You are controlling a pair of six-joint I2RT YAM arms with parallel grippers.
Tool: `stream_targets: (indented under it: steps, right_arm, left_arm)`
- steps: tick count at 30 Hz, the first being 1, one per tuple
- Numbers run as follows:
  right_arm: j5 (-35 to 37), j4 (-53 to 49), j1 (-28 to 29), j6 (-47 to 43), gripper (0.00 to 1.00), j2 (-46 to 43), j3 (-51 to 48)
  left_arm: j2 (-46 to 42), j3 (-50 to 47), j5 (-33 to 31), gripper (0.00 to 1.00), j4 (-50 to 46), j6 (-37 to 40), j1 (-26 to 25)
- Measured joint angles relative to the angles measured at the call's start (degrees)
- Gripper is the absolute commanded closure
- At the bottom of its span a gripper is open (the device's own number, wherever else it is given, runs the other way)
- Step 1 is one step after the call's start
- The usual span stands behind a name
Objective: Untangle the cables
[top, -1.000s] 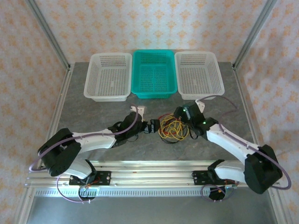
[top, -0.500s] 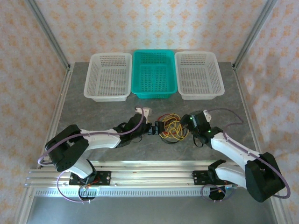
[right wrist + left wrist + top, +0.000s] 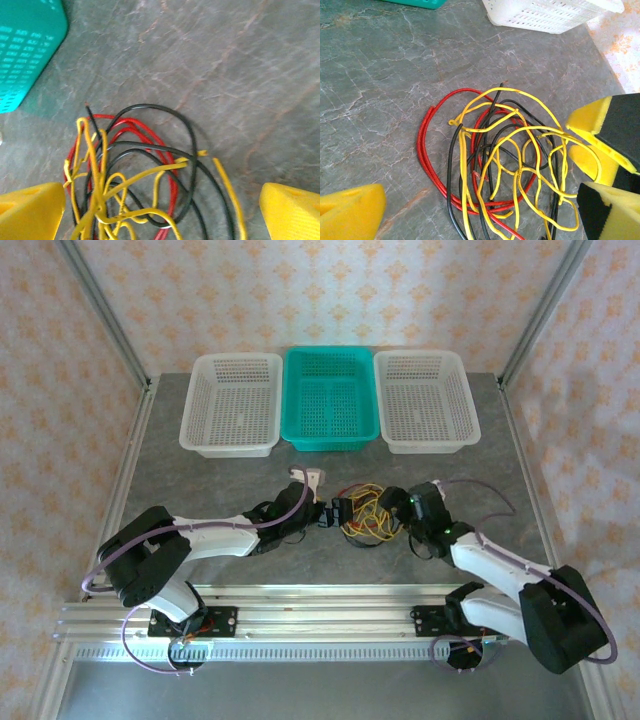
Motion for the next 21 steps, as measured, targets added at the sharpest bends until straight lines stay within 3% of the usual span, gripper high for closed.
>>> stream_targets:
  steps: [8, 21]
  right_arm:
    - [-3.5, 2.8, 0.2, -2.1, 0.0, 5.5, 1.1]
    - [1.8, 2.0, 7.8, -4.8, 0.0, 13.9, 7.8]
  left_arm:
    - [-1.7, -1.6, 0.2, 0.01, 0.7, -1.5, 3.7]
    - [-10.3, -7.5, -1.4, 0.01, 0.8, -2.6, 7.9]
